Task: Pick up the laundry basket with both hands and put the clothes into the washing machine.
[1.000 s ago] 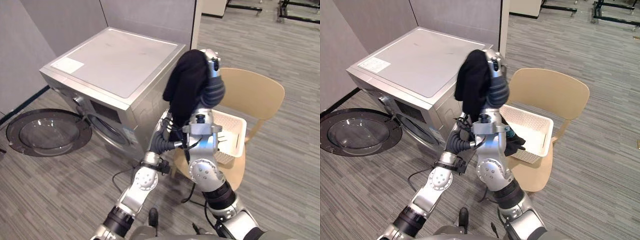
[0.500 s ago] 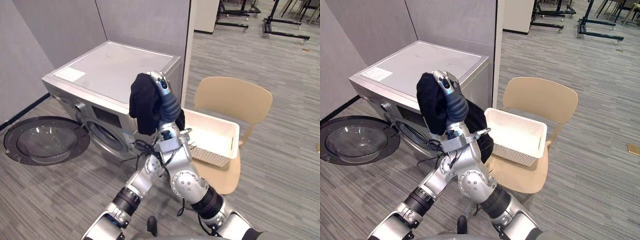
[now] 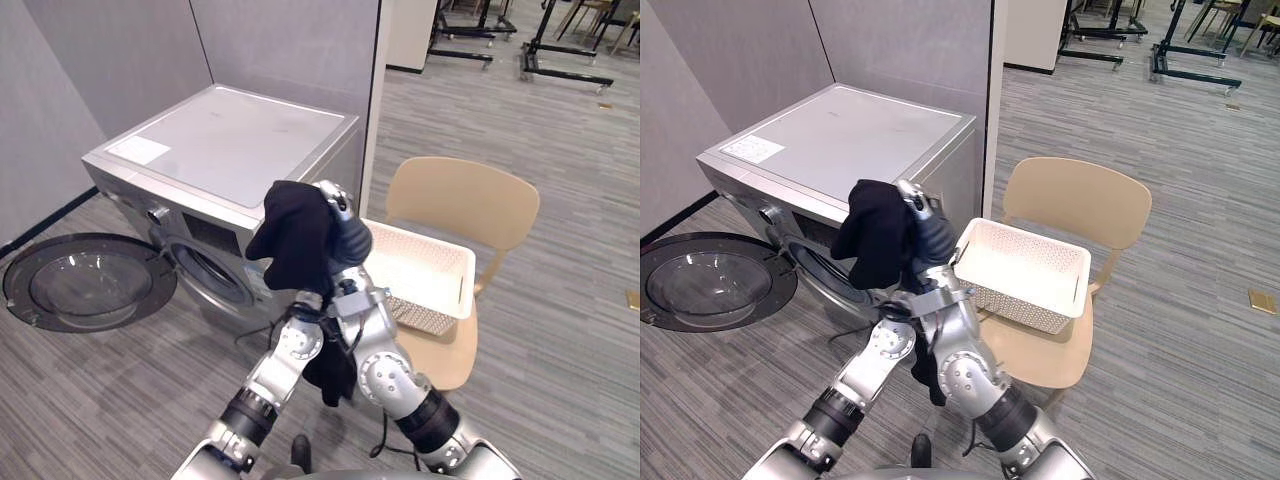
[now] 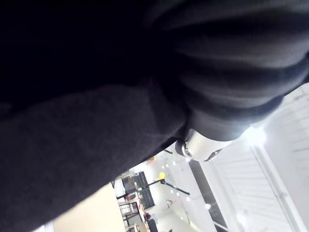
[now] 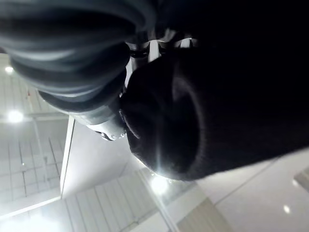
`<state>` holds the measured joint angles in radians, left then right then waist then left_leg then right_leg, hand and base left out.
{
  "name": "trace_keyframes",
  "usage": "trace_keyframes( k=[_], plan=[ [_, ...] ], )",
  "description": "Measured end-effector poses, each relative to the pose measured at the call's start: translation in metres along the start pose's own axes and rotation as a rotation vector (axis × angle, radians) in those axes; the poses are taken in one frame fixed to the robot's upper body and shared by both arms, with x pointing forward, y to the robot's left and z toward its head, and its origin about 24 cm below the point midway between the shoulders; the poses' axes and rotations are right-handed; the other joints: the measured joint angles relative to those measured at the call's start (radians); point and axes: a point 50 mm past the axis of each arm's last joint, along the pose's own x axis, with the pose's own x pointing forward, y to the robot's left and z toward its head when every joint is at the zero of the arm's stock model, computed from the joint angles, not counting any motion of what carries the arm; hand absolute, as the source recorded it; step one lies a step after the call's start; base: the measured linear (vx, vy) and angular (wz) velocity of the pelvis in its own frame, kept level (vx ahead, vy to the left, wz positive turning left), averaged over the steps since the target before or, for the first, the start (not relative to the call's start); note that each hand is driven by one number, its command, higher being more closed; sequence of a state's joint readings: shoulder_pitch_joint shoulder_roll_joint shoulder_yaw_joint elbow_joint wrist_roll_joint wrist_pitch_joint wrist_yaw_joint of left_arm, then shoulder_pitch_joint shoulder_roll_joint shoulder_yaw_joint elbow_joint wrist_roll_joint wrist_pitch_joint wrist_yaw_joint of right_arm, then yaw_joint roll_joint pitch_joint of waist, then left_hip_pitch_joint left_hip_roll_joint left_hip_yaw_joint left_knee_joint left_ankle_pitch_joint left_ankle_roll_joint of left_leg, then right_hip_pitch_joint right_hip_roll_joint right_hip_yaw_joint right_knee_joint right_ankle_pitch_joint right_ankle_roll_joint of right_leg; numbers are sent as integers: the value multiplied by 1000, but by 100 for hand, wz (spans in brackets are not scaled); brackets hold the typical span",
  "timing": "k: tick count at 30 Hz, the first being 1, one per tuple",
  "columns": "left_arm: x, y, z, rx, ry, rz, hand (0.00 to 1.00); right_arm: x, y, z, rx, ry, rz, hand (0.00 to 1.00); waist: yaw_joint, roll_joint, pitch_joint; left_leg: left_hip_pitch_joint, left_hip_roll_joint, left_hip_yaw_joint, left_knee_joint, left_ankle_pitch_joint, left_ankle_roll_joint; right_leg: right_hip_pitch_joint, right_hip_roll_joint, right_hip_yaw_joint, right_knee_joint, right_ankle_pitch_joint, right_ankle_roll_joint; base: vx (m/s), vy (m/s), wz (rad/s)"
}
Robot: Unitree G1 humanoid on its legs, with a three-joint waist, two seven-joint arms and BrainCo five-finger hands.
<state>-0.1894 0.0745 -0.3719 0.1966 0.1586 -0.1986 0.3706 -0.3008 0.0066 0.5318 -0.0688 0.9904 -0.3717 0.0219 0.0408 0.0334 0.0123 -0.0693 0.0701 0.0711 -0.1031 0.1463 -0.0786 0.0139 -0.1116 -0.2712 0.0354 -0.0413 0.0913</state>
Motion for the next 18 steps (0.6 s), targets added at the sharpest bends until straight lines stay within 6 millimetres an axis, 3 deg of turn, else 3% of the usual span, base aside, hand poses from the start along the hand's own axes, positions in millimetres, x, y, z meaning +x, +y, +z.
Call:
trace_keyframes(
  k=[1,3,5,7,8,10,15,18],
  plan=[
    [-3,3,-2,-7,10,13,100,-2,-6,5,-52,-5,-12,0,0,0,0,0,0,0,0,0,0,0,0,0,0,0,0,0,0,0],
    [-16,21,-13,-39,63,74,100,-16,-28,31,-327,-21,-60,0,0,0,0,0,0,0,0,0,0,0,0,0,0,0,0,0,0,0],
    [-26,33,-19,-37,91,110,100,-26,-35,46,-483,-27,-71,0,-1,0,0,0,0,1,0,0,0,-1,0,1,0,-1,0,0,0,0],
    [-47,52,-34,-19,150,154,100,-45,-42,69,-810,-20,-89,0,-2,0,0,0,2,3,0,0,0,-2,2,4,0,-1,-1,4,-2,-2],
    [-50,54,-35,-15,160,158,100,-48,-43,70,-841,-16,-92,0,-2,0,0,0,2,4,0,-1,0,-2,2,4,0,-1,-1,3,-3,-5],
    [-73,68,-48,9,232,177,100,-70,-54,81,-1066,40,-141,0,-1,0,0,-2,4,10,-1,-1,-1,-6,3,12,-2,-5,-4,0,0,-6],
    [-109,77,-72,25,382,150,100,-117,-85,75,-1293,309,-237,0,0,-2,0,-22,14,10,-1,-8,-3,-20,5,18,-4,-9,-3,3,-3,0],
    [-136,76,-105,43,570,99,100,-172,-129,51,-1355,676,-368,0,2,-8,6,-37,6,-18,0,-7,-3,-18,8,-13,-2,-12,-2,7,-4,28]
  ],
)
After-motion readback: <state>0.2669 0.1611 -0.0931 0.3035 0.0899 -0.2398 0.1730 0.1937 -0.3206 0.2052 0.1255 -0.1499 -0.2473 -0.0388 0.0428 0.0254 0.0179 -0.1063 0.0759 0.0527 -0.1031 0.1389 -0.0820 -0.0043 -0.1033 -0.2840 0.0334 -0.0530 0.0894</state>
